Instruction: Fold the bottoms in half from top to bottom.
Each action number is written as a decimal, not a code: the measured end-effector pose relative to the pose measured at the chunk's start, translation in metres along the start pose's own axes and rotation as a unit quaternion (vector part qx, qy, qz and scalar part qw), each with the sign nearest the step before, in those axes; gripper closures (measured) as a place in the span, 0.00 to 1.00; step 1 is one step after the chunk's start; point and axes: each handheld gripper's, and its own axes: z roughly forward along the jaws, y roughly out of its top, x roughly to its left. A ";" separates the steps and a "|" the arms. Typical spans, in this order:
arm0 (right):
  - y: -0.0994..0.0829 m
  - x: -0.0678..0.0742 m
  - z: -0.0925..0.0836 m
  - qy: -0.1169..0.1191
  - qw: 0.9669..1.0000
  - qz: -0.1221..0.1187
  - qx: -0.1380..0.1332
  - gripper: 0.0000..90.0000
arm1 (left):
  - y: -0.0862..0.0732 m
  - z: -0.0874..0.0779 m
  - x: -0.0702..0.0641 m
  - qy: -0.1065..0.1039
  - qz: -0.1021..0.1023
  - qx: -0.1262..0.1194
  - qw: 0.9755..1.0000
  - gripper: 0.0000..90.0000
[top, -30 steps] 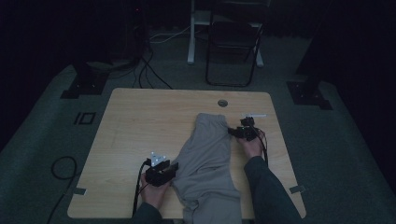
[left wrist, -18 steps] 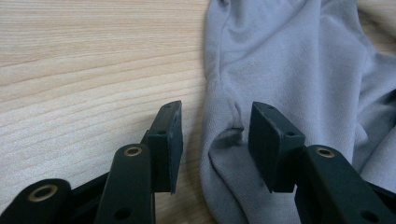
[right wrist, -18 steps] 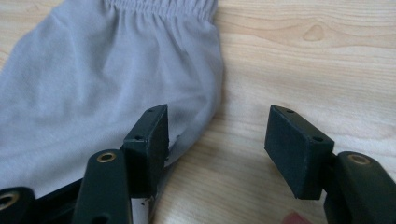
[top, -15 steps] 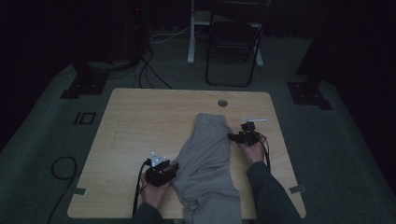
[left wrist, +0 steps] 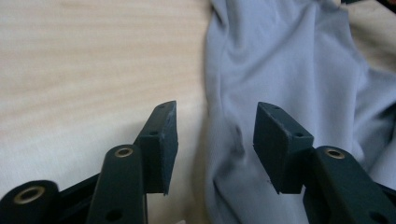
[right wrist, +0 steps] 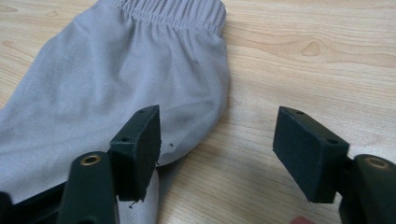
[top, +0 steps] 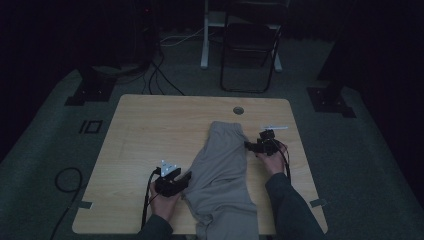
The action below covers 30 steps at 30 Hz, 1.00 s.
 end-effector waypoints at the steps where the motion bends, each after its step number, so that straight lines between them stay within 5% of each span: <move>1: 0.000 0.000 0.000 0.000 1.000 -0.001 -0.001 0.37 | 0.004 0.001 0.001 -0.003 -0.001 -0.003 1.000 0.55; 6: 0.001 0.002 -0.002 -0.001 1.000 -0.004 -0.007 0.46 | 0.032 0.013 0.006 -0.011 0.018 -0.008 1.000 0.54; 13: 0.010 0.001 0.003 0.006 1.000 0.013 -0.014 0.53 | 0.077 0.052 0.003 -0.012 0.056 0.000 0.998 0.53; 20: 0.025 0.005 0.014 0.002 1.000 0.024 -0.014 0.54 | 0.114 0.100 -0.010 -0.015 0.086 0.037 0.996 0.50; 30: 0.028 0.009 0.021 0.006 1.000 0.021 -0.003 0.51 | 0.125 0.154 -0.007 0.005 0.046 0.112 0.993 0.43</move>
